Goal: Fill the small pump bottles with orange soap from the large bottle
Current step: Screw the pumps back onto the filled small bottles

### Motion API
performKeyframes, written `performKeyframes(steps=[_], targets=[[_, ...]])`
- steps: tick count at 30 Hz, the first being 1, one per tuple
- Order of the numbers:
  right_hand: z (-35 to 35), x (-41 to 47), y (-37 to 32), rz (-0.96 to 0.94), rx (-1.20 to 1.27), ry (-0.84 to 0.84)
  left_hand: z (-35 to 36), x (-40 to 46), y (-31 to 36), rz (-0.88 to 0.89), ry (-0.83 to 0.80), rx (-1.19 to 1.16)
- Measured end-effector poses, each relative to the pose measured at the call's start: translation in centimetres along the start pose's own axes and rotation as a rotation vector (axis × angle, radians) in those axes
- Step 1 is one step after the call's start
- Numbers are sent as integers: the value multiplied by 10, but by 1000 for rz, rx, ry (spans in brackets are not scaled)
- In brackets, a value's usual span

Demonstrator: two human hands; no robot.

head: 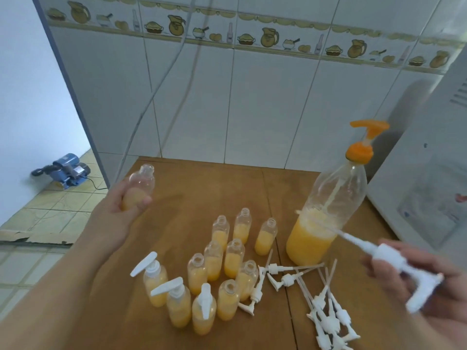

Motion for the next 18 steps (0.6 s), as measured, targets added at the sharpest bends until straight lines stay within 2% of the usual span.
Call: performKeyframes(steps=[3, 10, 18], targets=[[23, -4, -46, -218, 18, 158, -3, -32, 47, 35, -11, 29], [62, -3, -34, -23, 192, 12, 23, -89, 72, 141, -80, 9], [66, -5, -20, 91, 146, -55, 37, -99, 77, 203, -99, 34]])
Point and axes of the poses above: each hand's wrist, its own x-axis towards the middle knuckle, its own z-axis out of the palm, y = z × x, the point moved 10 cm from there along x, towards the middle knuckle, and after that the axes turned 6 degrees about y, right-handed, at the moved point
